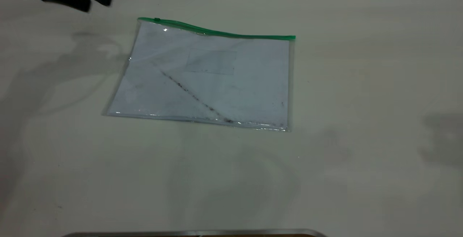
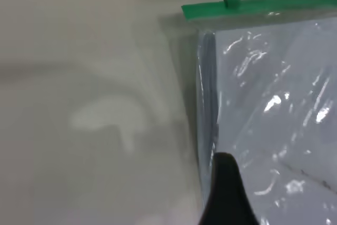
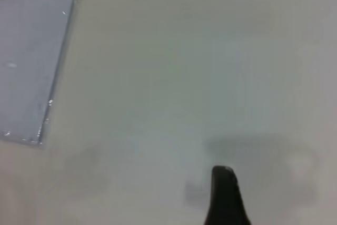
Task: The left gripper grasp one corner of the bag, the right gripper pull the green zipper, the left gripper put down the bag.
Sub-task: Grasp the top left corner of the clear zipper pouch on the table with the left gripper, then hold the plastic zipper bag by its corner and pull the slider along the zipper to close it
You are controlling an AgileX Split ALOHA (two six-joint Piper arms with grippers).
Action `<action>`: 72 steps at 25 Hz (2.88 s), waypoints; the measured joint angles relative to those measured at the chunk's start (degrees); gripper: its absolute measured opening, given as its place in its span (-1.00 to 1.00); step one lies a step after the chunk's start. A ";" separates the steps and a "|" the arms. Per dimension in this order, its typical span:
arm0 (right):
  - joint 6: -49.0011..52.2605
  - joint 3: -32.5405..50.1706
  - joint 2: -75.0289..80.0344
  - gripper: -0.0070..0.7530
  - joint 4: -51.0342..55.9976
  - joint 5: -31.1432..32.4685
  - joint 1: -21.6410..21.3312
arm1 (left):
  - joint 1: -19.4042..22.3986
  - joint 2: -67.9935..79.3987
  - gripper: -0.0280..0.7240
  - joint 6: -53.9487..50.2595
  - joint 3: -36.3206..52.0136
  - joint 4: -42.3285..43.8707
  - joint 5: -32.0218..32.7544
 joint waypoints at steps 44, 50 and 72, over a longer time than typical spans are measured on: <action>-0.07 -0.43 5.31 0.50 0.27 -3.11 0.00 | 0.00 26.24 -0.34 18.56 -24.03 -15.96 10.72; -2.10 -0.43 5.36 0.50 0.29 -4.37 0.00 | 0.00 26.39 -0.78 31.36 -25.89 -17.95 15.48; -15.94 -11.55 27.34 0.46 9.56 -12.78 19.62 | -20.61 26.77 -0.78 43.61 -47.47 4.66 34.07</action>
